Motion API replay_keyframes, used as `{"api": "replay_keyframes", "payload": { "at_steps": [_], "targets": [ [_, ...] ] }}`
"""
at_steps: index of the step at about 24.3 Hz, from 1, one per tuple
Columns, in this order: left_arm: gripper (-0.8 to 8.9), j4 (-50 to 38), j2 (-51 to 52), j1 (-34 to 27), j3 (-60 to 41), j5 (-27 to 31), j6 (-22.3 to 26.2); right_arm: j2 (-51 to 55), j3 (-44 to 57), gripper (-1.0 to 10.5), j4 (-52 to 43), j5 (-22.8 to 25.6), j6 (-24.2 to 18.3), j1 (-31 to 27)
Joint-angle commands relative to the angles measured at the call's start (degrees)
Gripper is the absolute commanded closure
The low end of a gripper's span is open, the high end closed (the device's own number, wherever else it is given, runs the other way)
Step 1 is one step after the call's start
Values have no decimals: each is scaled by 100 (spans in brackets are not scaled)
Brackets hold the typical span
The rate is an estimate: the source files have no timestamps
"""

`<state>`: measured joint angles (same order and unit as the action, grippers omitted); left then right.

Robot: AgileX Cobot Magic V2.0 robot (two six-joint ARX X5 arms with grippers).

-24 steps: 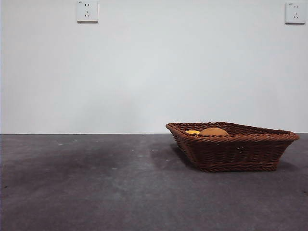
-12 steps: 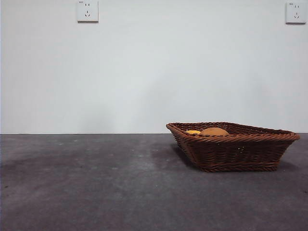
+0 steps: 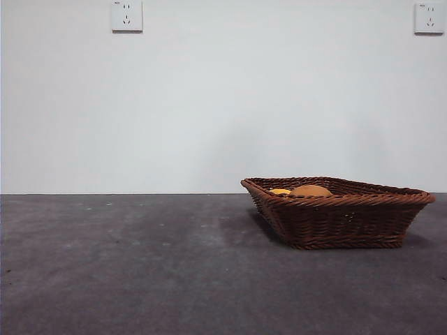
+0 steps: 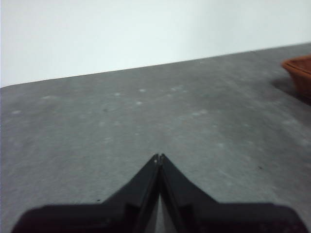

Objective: Help me put the vegetables on the table into the basket

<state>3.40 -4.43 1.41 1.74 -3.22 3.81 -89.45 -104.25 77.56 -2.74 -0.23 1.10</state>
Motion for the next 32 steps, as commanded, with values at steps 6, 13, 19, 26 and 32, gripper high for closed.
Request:
{"api": "replay_keyframes", "payload": {
  "at_steps": [6, 13, 19, 26, 32],
  "targets": [
    [817, 662, 420, -44, -131, 282, 33, -133, 22, 946, -490, 24, 44, 0],
    [817, 608, 378, -46, -131, 282, 48, -136, 22, 946, -1484, 26, 42, 0],
    [817, 608, 264, -46, -131, 282, 48, -136, 22, 946, -2269, 26, 44, 0],
    [817, 608, 107, -46, -131, 282, 48, -136, 22, 946, -2741, 24, 44, 0],
    [817, 610, -15, -46, -131, 282, 48, -57, 28, 946, -2754, 273, 15, -61]
  ]
}}
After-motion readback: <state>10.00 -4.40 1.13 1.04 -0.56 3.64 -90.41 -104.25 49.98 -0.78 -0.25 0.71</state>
